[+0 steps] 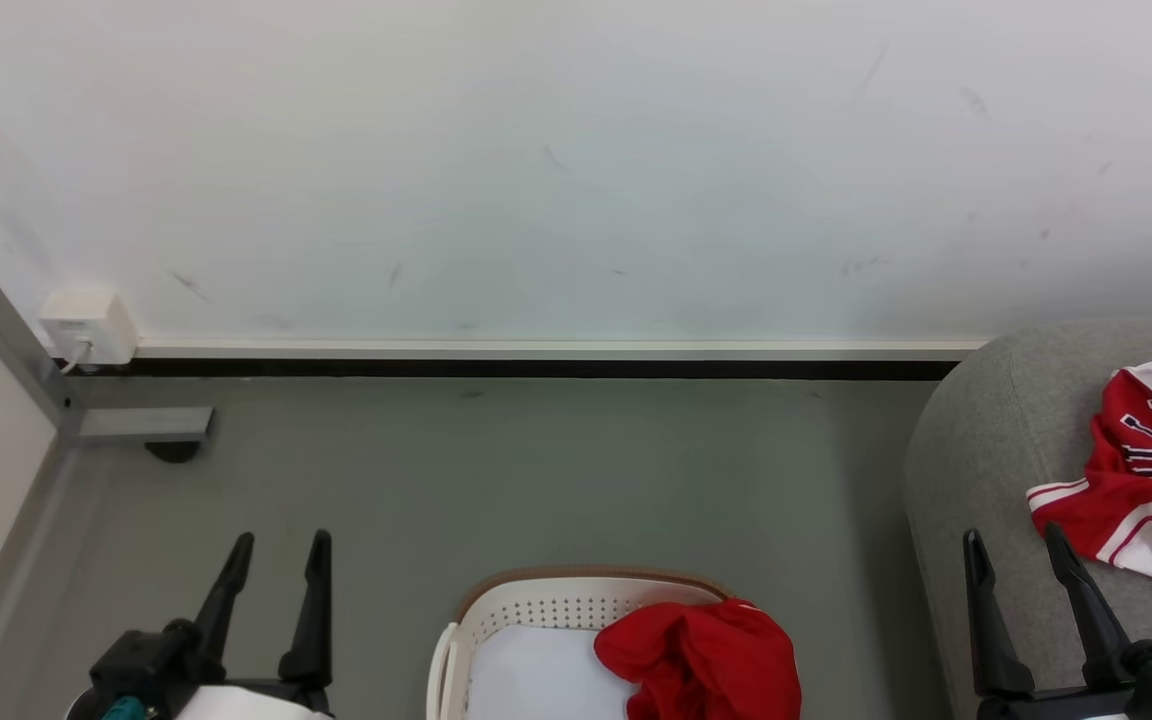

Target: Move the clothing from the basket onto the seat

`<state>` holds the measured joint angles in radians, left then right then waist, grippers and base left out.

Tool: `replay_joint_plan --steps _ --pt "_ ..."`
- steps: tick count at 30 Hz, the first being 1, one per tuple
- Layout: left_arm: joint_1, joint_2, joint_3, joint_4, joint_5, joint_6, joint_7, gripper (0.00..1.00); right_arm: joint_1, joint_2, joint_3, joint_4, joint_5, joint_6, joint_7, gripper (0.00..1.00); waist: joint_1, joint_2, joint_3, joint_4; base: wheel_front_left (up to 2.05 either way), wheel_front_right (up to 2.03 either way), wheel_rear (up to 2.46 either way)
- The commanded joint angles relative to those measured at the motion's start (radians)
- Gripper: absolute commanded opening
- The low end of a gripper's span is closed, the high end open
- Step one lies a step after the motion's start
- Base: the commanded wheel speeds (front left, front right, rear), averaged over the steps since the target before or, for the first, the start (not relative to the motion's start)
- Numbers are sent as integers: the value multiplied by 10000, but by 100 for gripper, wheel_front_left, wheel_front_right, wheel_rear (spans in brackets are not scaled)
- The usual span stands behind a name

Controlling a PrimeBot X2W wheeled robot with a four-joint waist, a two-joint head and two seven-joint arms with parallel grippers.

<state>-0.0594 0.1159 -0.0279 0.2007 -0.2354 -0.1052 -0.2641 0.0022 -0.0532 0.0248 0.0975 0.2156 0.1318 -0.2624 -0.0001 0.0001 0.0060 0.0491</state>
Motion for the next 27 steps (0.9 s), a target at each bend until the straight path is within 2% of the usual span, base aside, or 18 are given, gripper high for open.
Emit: replay_joint_plan --steps 1,18,27 --pt "-22 11 65 32 176 -29 -5 100 18 16 -6 -51 -91 -22 -32 100 1 -1 0 -15 0 0 0" --pt "-145 -254 285 170 446 -231 -5 100 -176 25 88 -90 40 -22 -33 100 1 -1 113 -342 0 0 0" --pt "-365 -192 107 368 383 -255 -5 100 -568 21 63 -199 -137 -22 -32 100 1 -1 620 -1082 0 0 0"
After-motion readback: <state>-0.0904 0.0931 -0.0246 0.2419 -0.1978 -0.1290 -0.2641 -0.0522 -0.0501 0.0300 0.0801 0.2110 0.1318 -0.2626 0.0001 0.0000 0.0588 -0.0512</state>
